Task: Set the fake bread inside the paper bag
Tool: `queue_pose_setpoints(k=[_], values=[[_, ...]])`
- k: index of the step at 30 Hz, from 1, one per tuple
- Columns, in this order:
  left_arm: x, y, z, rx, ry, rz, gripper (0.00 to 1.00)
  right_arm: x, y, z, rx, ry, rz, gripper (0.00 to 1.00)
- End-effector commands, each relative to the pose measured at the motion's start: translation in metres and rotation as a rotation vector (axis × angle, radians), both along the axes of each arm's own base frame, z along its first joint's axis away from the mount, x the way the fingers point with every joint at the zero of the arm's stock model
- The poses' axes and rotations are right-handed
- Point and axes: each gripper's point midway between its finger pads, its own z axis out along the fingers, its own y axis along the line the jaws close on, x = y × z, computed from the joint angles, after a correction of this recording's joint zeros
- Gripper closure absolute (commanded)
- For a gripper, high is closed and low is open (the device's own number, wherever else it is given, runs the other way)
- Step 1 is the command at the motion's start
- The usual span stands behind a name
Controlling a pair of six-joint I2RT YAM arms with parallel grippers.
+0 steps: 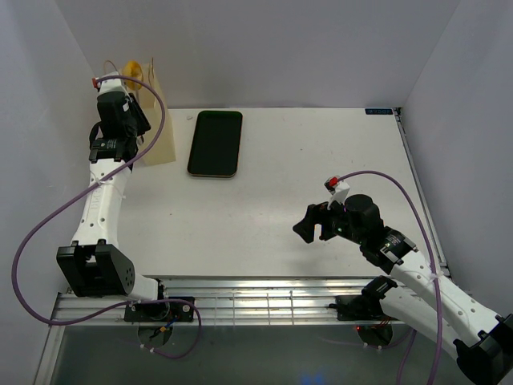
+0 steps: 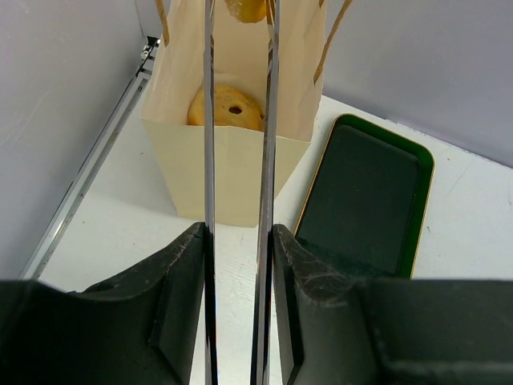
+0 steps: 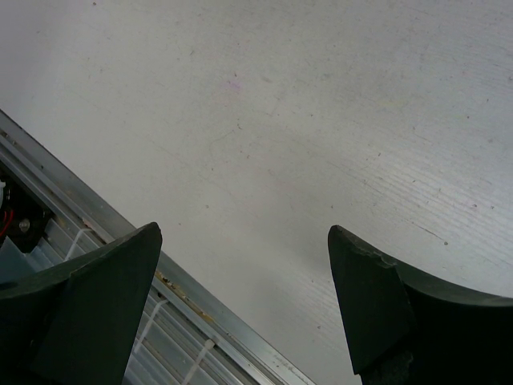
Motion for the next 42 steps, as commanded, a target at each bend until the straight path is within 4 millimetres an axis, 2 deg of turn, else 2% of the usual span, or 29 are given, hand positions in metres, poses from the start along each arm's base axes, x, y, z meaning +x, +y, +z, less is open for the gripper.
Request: queue_pose_setpoints(k=[1,6,16,19,24,27,30,34,36,39,40,42], values=[[-0.001,0.001,0.019,-0.003,-0.055,-0.002,0.53,0.004,0.001,0.006,0.008,-0.028,0.003,0.10],[-0.003,0.000,0.017,-0.007,-0.051,-0.004,0.49,0.003,0.000,0.005,0.008,-0.026,0.001,0.10],[-0.006,0.001,0.020,-0.012,-0.060,-0.007,0.48,0.003,-0.001,0.003,0.005,-0.023,-0.001,0.10],[-0.011,-0.003,0.035,-0.022,-0.090,-0.020,0.48,0.002,-0.001,0.003,0.006,-0.025,-0.002,0.10],[-0.027,-0.018,0.090,-0.069,-0.202,-0.089,0.48,0.003,-0.002,0.002,0.005,-0.024,-0.006,0.10],[-0.035,-0.030,0.113,-0.100,-0.250,-0.138,0.48,0.002,-0.001,0.001,0.005,-0.015,-0.003,0.10],[-0.043,-0.049,0.130,-0.148,-0.283,-0.234,0.49,0.003,-0.001,0.001,0.005,-0.017,-0.006,0.10],[-0.051,-0.070,0.141,-0.220,-0.306,-0.328,0.50,0.003,0.000,0.000,0.005,-0.014,-0.005,0.10],[-0.057,-0.090,0.146,-0.260,-0.319,-0.423,0.51,0.004,-0.001,0.001,0.005,-0.015,-0.010,0.10],[-0.058,-0.126,0.138,-0.292,-0.299,-0.503,0.52,0.004,0.000,0.000,0.003,-0.008,-0.011,0.10],[-0.062,-0.151,0.134,-0.294,-0.288,-0.555,0.52,0.005,0.000,0.000,0.006,-0.007,-0.013,0.10],[-0.059,-0.169,0.116,-0.265,-0.265,-0.557,0.52,0.005,0.001,0.001,0.012,-0.005,-0.016,0.10]])
